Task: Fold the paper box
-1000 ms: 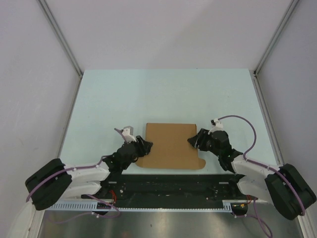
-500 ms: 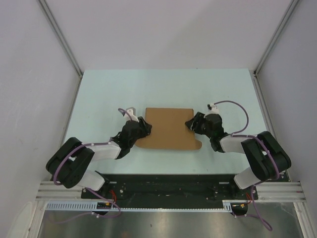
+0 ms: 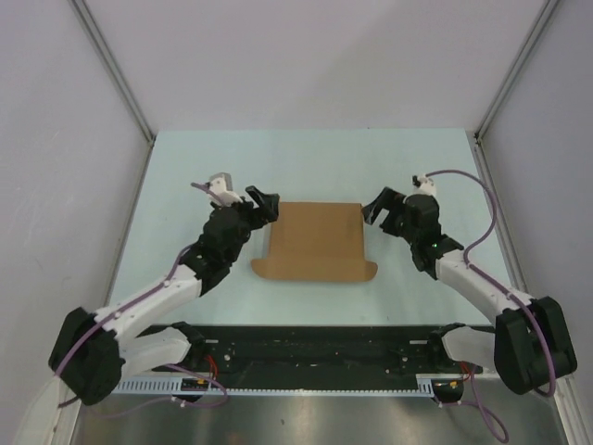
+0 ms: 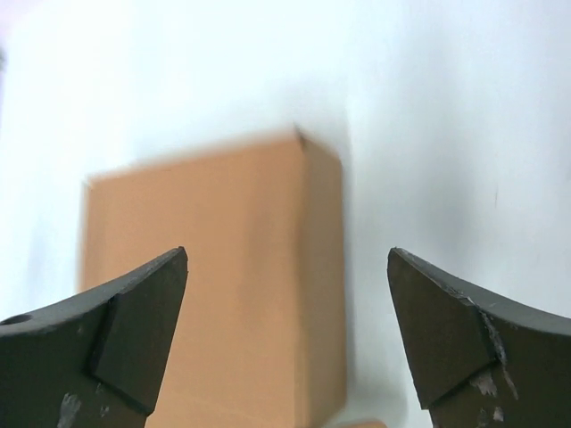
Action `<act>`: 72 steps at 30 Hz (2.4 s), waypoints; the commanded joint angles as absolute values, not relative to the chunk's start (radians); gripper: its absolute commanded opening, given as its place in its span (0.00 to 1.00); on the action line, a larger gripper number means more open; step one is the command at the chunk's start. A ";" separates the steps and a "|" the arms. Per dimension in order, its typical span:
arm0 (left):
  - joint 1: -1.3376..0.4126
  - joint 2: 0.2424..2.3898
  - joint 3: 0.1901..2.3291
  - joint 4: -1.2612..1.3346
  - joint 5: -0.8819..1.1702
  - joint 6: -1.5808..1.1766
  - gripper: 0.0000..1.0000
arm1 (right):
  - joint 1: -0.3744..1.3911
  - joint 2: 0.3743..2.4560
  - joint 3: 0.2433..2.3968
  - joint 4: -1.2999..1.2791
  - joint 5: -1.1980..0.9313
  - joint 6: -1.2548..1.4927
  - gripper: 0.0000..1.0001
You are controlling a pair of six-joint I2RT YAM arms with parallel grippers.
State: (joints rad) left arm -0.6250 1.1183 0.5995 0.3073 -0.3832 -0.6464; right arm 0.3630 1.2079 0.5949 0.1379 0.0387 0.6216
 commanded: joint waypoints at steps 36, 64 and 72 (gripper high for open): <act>-0.660 0.644 0.325 -0.014 -0.412 -0.798 0.93 | 0.383 1.348 0.865 -0.181 0.035 0.505 0.92; -0.505 1.483 0.541 0.442 -0.114 -0.790 0.61 | 0.394 1.479 0.646 0.190 -0.115 0.598 0.55; -0.505 1.540 0.515 0.535 -0.037 -0.811 0.32 | 0.486 1.421 0.586 0.167 -0.049 0.626 0.48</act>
State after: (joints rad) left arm -0.4992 1.5173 0.5217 0.5156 -0.1009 -0.8108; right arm 0.4252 1.4452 0.6189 0.2180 -0.0452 0.6163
